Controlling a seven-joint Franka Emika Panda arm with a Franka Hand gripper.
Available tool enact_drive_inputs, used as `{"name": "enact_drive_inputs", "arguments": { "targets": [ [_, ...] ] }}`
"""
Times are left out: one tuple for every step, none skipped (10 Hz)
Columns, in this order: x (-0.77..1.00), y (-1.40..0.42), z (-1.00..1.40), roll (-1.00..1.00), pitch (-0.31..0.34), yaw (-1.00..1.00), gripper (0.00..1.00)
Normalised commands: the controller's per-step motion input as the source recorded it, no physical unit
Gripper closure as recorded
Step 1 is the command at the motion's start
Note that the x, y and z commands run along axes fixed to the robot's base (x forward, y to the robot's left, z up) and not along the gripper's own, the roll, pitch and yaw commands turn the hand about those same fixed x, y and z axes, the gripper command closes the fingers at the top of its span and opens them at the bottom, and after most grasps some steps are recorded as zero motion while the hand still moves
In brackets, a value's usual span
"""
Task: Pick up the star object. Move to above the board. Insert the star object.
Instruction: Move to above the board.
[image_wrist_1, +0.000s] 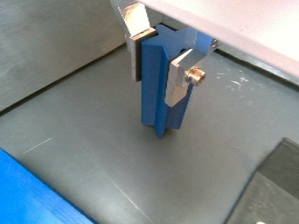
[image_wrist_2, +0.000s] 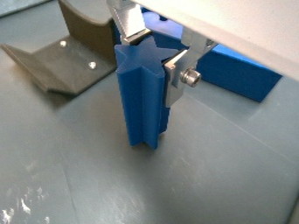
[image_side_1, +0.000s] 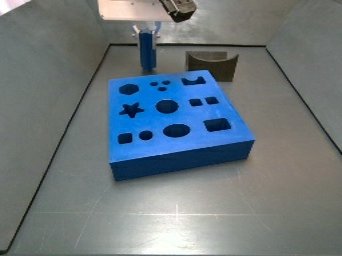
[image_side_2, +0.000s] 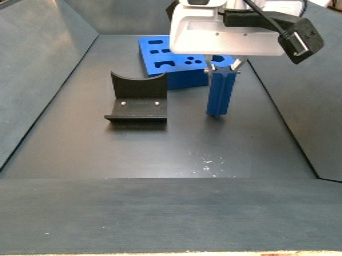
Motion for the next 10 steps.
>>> {"name": "enact_drive_inputs", "arguments": {
  "targets": [
    [0.39, -1.00, 0.64, 0.09, 0.192, 0.13, 1.00],
    [0.33, -1.00, 0.64, 0.11, 0.201, 0.13, 1.00],
    [0.30, -1.00, 0.64, 0.13, 0.155, 0.10, 1.00],
    [0.19, -0.75, 0.45, 0.15, 0.116, 0.06, 1.00],
    [0.15, -0.61, 0.33, 0.15, 0.103, 0.05, 1.00],
    [0.09, -0.32, 0.13, 0.16, 0.085, 0.04, 1.00],
    [0.11, -0.95, 1.00, 0.08, 0.109, -0.16, 1.00],
    [0.10, -0.93, 1.00, 0.05, 0.139, -0.14, 1.00],
    [0.09, -0.91, 1.00, 0.05, 0.132, -0.10, 1.00],
    [0.12, -0.94, 1.00, 0.00, 0.062, -0.04, 1.00]
  ]
}}
